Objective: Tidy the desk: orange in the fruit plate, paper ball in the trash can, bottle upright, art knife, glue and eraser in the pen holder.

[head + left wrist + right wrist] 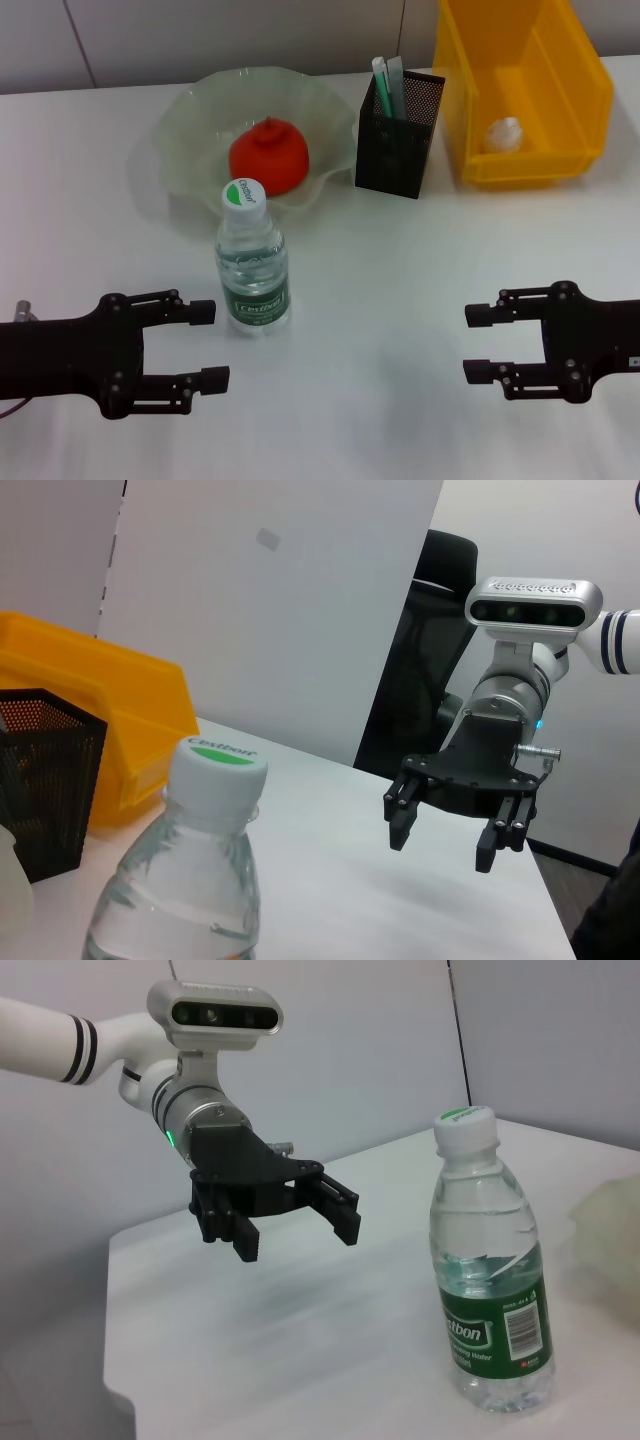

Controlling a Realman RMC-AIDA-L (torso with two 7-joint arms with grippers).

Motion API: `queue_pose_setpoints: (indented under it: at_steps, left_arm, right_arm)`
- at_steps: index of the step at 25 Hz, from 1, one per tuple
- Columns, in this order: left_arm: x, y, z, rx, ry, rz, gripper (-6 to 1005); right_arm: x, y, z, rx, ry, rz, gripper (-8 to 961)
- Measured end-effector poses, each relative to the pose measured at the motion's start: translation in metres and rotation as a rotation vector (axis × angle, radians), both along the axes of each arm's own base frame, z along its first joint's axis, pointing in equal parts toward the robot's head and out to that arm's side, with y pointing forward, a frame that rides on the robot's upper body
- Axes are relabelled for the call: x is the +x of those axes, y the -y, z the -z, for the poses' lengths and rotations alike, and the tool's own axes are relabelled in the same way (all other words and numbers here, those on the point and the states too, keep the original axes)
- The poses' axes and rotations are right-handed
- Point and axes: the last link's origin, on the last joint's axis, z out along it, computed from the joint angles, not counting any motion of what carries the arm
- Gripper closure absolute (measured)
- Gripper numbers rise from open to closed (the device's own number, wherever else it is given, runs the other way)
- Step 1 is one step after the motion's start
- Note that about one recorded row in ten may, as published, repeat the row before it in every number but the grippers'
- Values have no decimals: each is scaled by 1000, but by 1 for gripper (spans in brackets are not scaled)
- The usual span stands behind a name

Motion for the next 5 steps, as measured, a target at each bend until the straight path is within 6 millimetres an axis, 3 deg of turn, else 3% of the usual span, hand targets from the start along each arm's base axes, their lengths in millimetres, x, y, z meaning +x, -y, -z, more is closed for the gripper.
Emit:
queue_pose_setpoints:
  at_steps: [5]
  left_arm:
    - [0,-1,0,2,-2,0,199]
  right_arm:
    - [0,-1,0,6,5,3,328]
